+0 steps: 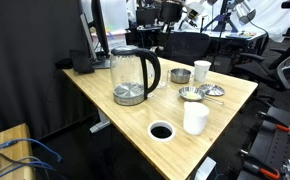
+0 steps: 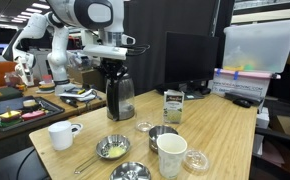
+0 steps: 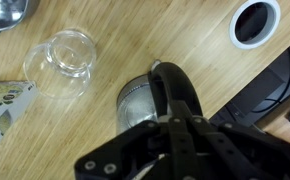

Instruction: Push the button on the handle to open the lid

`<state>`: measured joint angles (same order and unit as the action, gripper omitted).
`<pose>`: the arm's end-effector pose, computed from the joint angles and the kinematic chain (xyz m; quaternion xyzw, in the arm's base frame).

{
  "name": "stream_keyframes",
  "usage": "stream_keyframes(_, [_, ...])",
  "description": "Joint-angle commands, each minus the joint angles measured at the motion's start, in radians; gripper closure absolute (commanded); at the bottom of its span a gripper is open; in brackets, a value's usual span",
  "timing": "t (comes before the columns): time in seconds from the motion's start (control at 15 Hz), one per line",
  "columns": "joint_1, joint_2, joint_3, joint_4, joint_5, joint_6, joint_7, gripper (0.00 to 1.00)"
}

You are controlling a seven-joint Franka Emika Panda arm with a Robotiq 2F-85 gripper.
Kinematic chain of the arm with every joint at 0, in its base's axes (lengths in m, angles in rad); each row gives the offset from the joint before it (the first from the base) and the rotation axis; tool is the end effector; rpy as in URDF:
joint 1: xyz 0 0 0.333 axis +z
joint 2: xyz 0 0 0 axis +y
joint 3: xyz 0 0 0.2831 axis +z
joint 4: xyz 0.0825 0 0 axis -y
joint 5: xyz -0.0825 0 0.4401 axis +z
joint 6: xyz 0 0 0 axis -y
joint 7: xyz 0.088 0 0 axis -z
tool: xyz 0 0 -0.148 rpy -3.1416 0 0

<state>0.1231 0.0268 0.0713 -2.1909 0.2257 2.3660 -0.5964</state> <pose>0.5874 0.1250 0.2819 -0.9430 -0.3130 -0.0892 0.0691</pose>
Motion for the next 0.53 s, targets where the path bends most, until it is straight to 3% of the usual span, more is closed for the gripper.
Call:
stream_keyframes(0.0, [-0.013, -0.028, 0.014, -0.009, 0.021, 0.013, -0.024, 1.00])
stream_keyframes(0.47, [0.000, -0.086, 0.007, -0.022, 0.041, 0.011, -0.035, 1.00])
